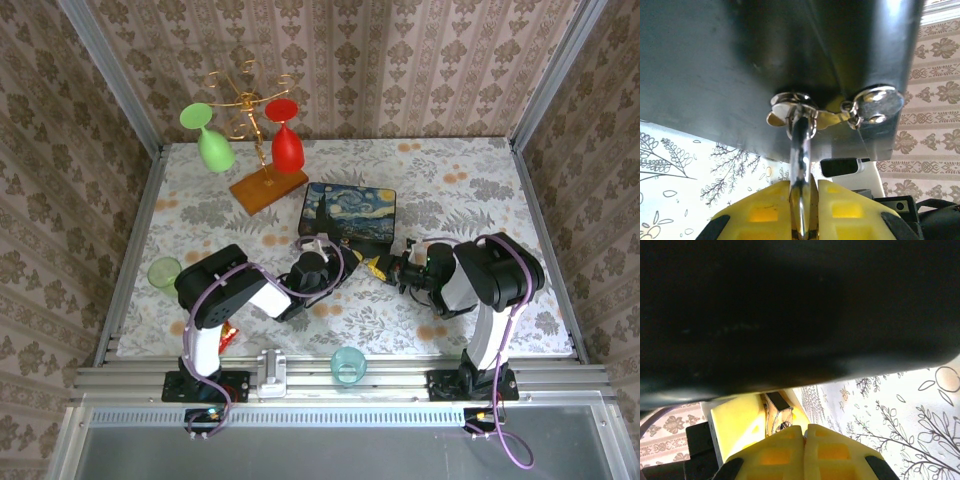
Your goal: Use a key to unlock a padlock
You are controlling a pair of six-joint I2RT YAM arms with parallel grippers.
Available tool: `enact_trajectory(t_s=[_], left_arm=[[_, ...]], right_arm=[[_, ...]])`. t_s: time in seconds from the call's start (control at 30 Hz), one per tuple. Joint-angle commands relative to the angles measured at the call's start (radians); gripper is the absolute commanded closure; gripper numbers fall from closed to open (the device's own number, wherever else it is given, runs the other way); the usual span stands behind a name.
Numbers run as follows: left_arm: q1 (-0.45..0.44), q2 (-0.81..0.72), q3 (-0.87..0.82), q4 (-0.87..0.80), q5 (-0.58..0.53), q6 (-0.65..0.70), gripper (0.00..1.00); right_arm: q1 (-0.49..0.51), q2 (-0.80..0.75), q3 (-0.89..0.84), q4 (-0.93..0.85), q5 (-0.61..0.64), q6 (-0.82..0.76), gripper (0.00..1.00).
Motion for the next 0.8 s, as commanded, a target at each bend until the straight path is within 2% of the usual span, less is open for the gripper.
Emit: enact_trajectory(t_s=[0.0,0.3,0.6,0.77], left_arm=[[-0.056,-0.016,0.027,0.142,0.116,-0.002,1.0],[-0.064,0.007,0.065,0.142,0.108,0.001,1.0],[-0.069,-0.001,0.07,0.141,0.105,-0.003,1.0],[-0.094,0.009,0.072,0.138,0.092,-0.002,1.0]], right_arm=[[-0.002,-0.017,0.04,0.002,0.045,0.006,1.0],[0.046,-0.123,-0.024,0.005,0.147,-0.001,1.0],[0.058,-0.206,-0.078,0.001,0.219,-0.126,1.0],[0.09,-0.197,-0.043,0.004,0.261,-0.051,1.0]])
